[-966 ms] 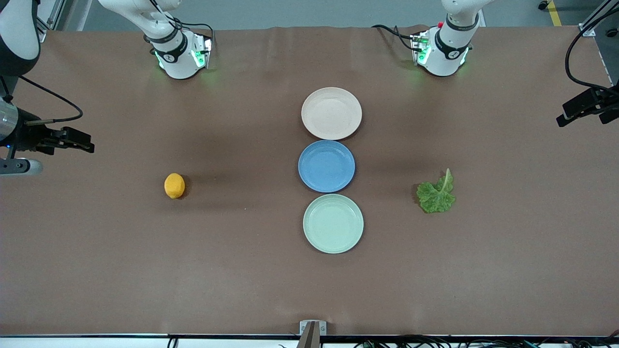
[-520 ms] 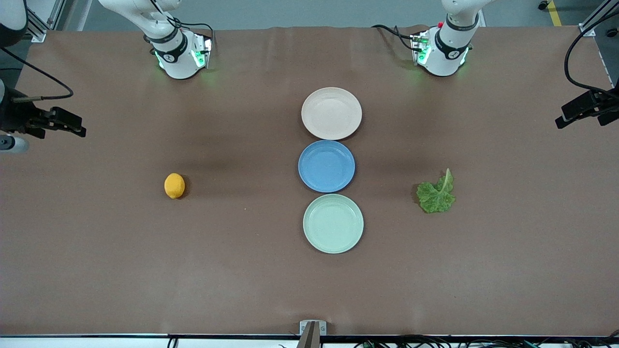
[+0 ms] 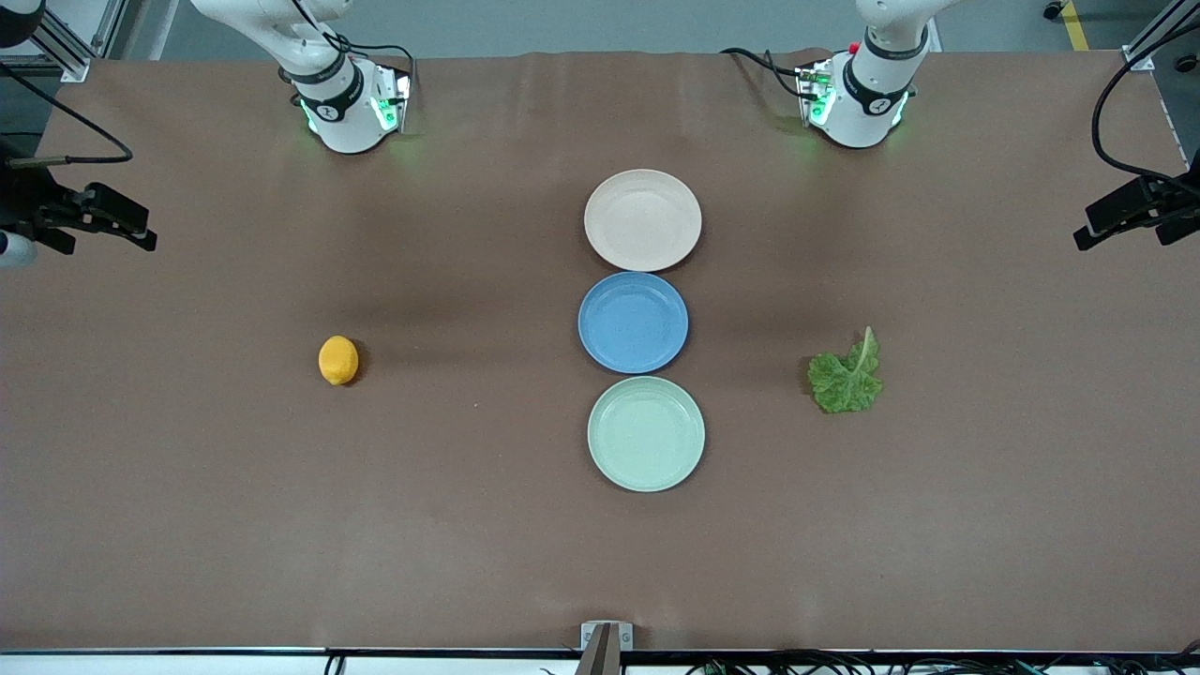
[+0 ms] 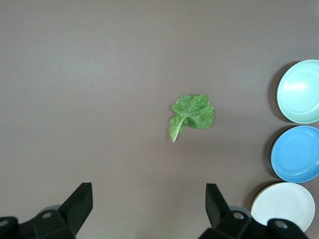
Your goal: Pick lemon and lettuce from plates
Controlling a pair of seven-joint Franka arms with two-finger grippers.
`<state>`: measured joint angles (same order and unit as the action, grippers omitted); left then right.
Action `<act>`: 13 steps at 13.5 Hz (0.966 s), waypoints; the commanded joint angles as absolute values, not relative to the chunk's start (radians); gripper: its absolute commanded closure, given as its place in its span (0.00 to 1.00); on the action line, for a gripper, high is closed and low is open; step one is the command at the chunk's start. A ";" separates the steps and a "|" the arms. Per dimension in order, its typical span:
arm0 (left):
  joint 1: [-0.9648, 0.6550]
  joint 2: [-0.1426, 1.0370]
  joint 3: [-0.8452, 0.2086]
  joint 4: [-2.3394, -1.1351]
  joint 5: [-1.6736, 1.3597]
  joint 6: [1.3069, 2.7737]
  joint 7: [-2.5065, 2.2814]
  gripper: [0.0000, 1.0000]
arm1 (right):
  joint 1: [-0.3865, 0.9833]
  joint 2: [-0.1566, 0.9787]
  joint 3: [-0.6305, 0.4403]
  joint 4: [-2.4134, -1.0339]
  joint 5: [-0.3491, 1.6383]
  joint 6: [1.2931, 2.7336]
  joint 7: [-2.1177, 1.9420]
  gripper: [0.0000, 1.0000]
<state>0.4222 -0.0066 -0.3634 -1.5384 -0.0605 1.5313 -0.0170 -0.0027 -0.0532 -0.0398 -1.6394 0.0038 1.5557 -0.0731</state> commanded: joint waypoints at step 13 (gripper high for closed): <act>-0.080 0.002 0.137 -1.503 -0.038 1.508 0.005 0.00 | -0.006 -0.083 -0.038 -1.683 0.014 1.595 -0.109 0.00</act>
<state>-0.0773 -0.0039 0.1348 -1.5269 -0.0582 1.5306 -0.0169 -0.0028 -0.0560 -0.0398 -1.6481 0.0038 1.5955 -0.1090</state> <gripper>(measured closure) 0.000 0.000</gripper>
